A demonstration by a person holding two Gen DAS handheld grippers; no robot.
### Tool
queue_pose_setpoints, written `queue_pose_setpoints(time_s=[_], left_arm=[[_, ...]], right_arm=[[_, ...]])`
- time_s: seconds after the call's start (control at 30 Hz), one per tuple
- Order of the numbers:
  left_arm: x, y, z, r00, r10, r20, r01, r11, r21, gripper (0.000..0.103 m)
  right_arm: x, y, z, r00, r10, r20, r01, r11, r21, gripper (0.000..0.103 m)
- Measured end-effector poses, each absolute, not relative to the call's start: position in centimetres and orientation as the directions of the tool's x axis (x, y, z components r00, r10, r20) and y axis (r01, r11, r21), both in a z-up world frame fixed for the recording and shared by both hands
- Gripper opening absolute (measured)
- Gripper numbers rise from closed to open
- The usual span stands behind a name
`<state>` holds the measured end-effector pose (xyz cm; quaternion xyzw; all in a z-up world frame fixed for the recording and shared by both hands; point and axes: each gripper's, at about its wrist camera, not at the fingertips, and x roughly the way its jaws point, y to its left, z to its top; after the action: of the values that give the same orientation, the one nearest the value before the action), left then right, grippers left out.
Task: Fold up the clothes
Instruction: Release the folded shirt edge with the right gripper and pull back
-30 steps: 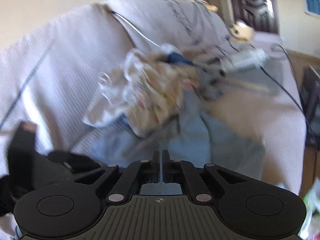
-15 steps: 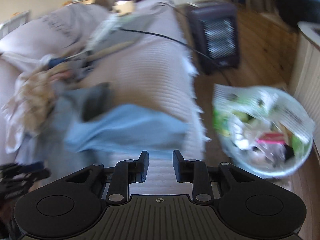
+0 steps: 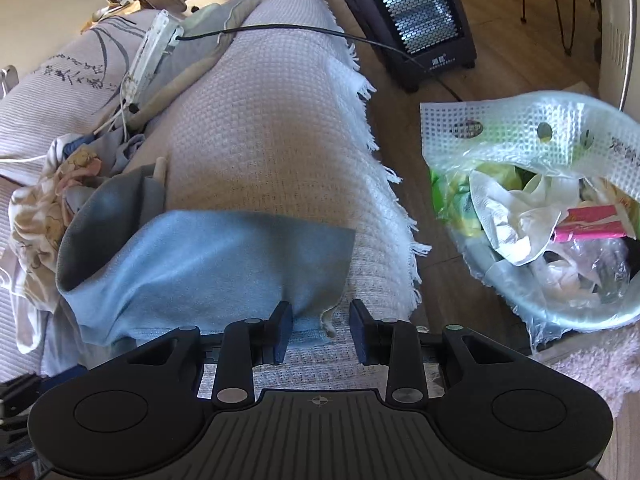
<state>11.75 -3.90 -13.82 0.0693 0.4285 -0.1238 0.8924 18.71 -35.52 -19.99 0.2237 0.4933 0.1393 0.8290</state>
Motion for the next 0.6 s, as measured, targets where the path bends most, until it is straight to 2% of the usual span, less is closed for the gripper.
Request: queue_pose_setpoints(time_s=[0.03,0.1,0.27,0.6], left_arm=[[11.7,-3.9,-13.9,0.6,-0.162,-0.783,0.284,0.959,0.02,0.034],[11.3,-3.9,-13.9,0.601,-0.164,-0.782,0.288,0.957,0.021,0.034],[10.4,-3.2,-13.3,0.613,-0.172,-0.771,0.281,0.96,0.01,0.034],[9.4,-2.4,-12.3,0.651,-0.215,-0.728,0.284,0.958,-0.029,0.034]], right_arm=[[18.6,-35.4,-19.9,0.474,0.46,-0.751,-0.026,0.86,0.51,0.016],[18.2,-34.4,-18.9,0.481,0.429,-0.764,-0.084,0.891,0.447,0.003],[16.8,-33.9,-15.4,0.561,0.347,-0.752,-0.126,0.933,0.337,0.003],[14.5,-37.0,-2.1,0.788,0.18,-0.588,-0.156,0.983,0.092,0.003]])
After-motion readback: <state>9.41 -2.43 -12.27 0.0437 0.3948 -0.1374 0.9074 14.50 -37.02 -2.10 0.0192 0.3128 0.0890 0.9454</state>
